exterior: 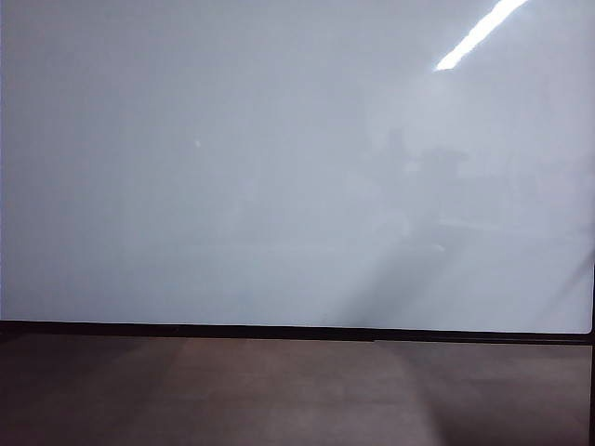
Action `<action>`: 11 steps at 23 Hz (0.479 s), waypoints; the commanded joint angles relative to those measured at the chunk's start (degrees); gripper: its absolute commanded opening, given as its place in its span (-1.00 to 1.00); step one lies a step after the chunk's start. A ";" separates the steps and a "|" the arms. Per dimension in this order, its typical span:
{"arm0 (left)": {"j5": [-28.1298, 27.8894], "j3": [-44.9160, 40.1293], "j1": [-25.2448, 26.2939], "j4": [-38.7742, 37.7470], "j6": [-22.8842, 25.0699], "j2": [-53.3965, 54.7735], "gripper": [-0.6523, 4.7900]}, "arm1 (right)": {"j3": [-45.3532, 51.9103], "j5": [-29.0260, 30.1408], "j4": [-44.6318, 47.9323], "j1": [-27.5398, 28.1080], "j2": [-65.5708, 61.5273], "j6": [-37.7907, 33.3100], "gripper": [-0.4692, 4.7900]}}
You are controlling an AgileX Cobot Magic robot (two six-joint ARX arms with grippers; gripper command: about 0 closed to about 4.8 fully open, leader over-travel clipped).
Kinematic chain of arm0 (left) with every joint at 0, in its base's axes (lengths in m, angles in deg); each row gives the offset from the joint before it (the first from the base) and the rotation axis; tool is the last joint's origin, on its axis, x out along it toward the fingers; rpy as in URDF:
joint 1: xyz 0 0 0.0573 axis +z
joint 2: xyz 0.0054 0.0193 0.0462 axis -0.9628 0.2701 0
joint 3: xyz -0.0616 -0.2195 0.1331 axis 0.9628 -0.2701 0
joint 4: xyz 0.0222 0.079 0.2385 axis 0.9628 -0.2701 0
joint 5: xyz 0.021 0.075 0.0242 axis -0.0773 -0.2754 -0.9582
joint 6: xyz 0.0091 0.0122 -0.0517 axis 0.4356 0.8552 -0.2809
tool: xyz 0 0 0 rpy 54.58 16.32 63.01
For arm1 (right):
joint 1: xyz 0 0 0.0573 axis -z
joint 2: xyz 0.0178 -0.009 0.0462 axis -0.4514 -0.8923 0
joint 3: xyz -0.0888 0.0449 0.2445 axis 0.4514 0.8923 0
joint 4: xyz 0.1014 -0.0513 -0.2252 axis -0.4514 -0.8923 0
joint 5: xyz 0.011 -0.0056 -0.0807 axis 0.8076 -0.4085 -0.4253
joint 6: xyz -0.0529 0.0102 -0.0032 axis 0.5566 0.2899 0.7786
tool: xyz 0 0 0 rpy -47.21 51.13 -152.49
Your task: Reach to the right to find the marker pen, pick it up, and write the number 17 on the whiteboard.
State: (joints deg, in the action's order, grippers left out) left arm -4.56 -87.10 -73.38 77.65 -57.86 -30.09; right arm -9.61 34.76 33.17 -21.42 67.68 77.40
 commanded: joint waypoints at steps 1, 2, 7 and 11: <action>0.15 0.07 -0.09 0.55 -0.17 0.04 -0.78 | 0.24 -0.11 0.96 -0.02 0.02 -0.02 -0.84; 0.15 0.07 -0.09 0.52 -0.17 0.04 -0.78 | 0.24 -0.11 0.98 -0.02 0.02 -0.02 -0.84; -0.20 0.07 -1.31 0.52 -0.17 0.04 -0.78 | 0.24 -0.11 0.98 -0.02 0.02 -0.02 -0.84; -2.60 0.07 -13.14 0.52 -0.17 0.04 -0.78 | 0.24 -0.35 1.01 -0.02 0.02 -0.02 -0.84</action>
State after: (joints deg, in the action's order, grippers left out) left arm -6.76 -87.10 -84.18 77.62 -57.88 -30.09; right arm -9.61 34.76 33.19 -21.42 67.68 77.40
